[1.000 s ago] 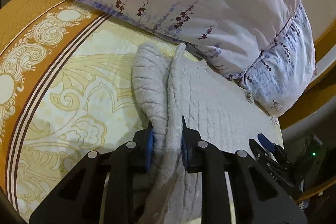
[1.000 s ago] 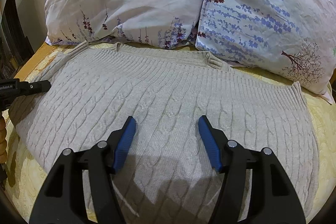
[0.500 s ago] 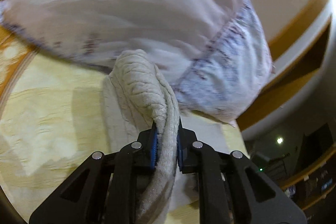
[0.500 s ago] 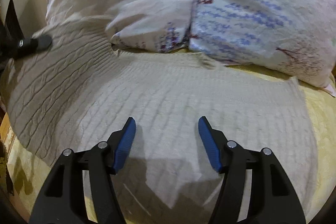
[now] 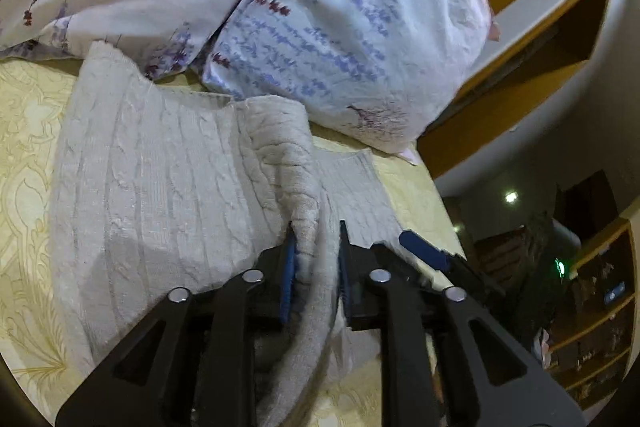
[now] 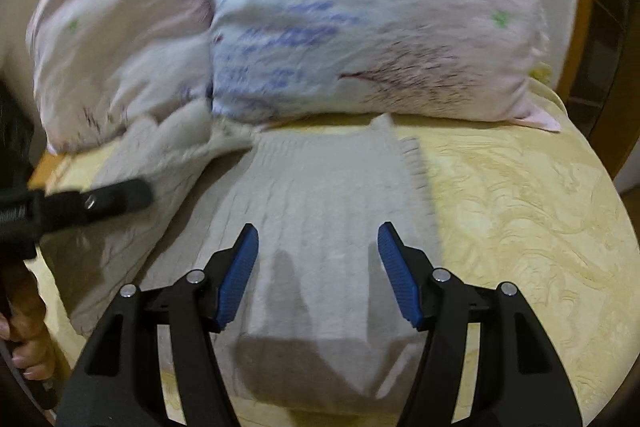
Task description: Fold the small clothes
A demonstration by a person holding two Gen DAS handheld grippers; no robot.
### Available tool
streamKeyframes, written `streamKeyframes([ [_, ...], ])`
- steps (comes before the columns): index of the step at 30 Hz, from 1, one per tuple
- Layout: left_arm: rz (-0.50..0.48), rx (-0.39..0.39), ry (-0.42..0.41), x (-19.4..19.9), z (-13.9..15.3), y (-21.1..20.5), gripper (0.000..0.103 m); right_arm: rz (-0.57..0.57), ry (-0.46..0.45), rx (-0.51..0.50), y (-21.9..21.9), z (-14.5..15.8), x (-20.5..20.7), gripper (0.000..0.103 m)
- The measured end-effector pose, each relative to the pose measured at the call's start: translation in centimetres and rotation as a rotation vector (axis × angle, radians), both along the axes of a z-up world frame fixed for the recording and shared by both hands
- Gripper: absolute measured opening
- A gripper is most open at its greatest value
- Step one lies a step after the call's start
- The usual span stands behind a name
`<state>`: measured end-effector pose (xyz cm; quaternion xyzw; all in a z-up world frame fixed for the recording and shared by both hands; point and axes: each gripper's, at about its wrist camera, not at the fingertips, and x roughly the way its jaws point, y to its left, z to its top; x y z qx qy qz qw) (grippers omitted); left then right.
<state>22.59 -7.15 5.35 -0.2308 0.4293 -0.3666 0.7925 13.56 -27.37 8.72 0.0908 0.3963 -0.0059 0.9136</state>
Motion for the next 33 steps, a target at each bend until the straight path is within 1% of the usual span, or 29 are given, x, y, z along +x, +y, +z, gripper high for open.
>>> streamKeyframes([
  [1,-0.022,-0.052,0.006,-0.1,0.3,0.6,0.043,0.004,-0.001,0.032,-0.7,0.0,0.4,0.062],
  [2,-0.04,-0.116,0.014,-0.3,0.7,1.4,0.058,0.013,-0.001,0.084,-1.1,0.3,0.3,0.062],
  [3,-0.039,-0.161,0.005,-0.7,1.3,2.4,0.065,0.038,0.004,0.165,-1.5,0.4,0.8,0.062],
  [4,-0.037,-0.178,-0.014,-1.1,1.8,3.0,0.074,0.064,0.012,0.236,-1.5,0.5,1.3,0.062],
  [5,-0.036,-0.176,-0.053,-1.7,2.4,3.7,0.075,0.101,0.034,0.335,-1.4,0.3,1.9,0.062],
  [6,-0.02,-0.155,-0.083,-2.1,2.9,4.1,0.075,0.121,0.053,0.391,-1.2,0.0,2.3,0.062],
  [7,0.018,-0.115,-0.114,-2.6,3.3,5.0,0.075,0.148,0.083,0.455,-0.8,-0.3,2.7,0.062],
  [9,0.091,-0.061,-0.118,-2.8,3.1,6.7,0.075,0.18,0.154,0.565,-0.1,-1.4,4.0,0.062],
  [11,0.166,-0.01,-0.09,-2.6,2.3,8.2,0.075,0.199,0.216,0.644,0.7,-2.5,5.0,0.062],
  [14,0.233,0.055,-0.033,-1.9,0.7,9.7,0.075,0.195,0.24,0.654,1.6,-3.2,5.4,0.058],
  [16,0.231,0.079,0.02,-1.2,-0.5,9.9,0.075,0.198,0.234,0.657,2.1,-3.2,5.8,0.045],
  [18,0.227,0.096,0.048,-1.0,-1.3,10.1,0.075,0.196,0.242,0.673,2.6,-3.5,6.4,0.043],
  [20,0.212,0.106,0.068,-1.0,-2.1,9.7,0.075,0.178,0.247,0.657,3.0,-4.0,7.2,0.037],
  [21,0.208,0.109,0.073,-0.9,-2.3,9.6,0.075,0.174,0.243,0.654,3.1,-4.2,7.4,0.03],
  [22,0.206,0.112,0.076,-0.8,-2.4,9.5,0.077,0.175,0.229,0.653,3.2,-4.3,7.6,0.02],
  [23,0.204,0.114,0.079,-0.7,-2.5,9.3,0.078,0.18,0.218,0.65,3.1,-4.3,7.7,0.018],
  [26,0.21,0.115,0.075,-0.7,-2.2,9.2,0.084,0.2,0.144,0.583,3.3,-3.0,7.2,0.015],
  [29,0.217,0.101,0.053,-1.0,-1.4,9.3,0.084,0.21,0.084,0.556,2.4,-1.5,6.6,0.014],
  [33,0.205,0.099,0.036,-1.3,-1.0,8.8,0.084,0.196,0.024,0.475,1.0,0.9,5.6,0.014],
])
